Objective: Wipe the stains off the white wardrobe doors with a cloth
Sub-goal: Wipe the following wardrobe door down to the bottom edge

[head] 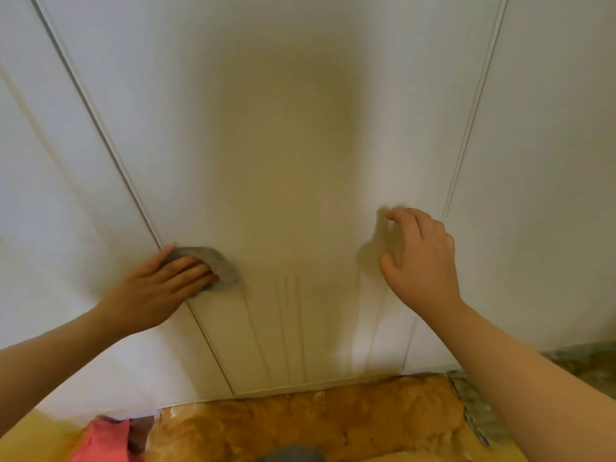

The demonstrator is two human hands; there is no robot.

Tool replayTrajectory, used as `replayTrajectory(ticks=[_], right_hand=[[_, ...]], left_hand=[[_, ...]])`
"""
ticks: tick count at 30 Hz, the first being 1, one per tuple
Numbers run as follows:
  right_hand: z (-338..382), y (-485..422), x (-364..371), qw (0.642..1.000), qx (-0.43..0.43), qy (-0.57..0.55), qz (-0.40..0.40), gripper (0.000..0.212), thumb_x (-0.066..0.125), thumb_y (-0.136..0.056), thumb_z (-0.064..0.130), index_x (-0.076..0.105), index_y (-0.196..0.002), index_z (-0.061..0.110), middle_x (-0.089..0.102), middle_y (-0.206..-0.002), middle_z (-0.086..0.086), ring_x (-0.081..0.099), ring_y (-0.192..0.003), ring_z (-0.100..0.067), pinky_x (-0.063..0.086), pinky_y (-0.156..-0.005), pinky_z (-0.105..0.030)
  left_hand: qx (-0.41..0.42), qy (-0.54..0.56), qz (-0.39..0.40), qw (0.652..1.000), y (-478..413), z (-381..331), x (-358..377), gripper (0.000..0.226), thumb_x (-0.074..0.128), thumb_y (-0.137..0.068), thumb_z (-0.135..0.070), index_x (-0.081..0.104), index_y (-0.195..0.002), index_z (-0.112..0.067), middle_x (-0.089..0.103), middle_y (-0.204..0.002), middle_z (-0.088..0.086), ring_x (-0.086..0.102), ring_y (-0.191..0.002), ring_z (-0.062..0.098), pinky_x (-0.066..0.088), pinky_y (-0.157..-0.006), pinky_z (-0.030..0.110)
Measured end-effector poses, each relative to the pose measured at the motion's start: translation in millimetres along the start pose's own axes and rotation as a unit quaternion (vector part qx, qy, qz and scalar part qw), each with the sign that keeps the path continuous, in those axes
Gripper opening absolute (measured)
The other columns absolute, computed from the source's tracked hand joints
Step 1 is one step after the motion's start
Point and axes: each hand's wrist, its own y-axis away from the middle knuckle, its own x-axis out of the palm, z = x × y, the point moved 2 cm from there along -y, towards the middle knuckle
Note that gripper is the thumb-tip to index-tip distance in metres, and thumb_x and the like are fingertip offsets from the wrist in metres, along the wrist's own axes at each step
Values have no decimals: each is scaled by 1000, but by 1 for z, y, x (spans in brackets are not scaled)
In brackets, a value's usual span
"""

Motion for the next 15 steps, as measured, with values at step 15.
replayTrajectory(ticks=[15], right_hand=[[10,5,23,999,-40,-24,-27,49,51,-68,10,57,-116,7,57,-119,-12,54,-102,-35,33,-84,-38]], left_hand=[[-69,-27,-55,996,-13,-40,20,63,43,-95,-16,15,-150,-6,20,-155,16,15,-144,33,8,-118,49]])
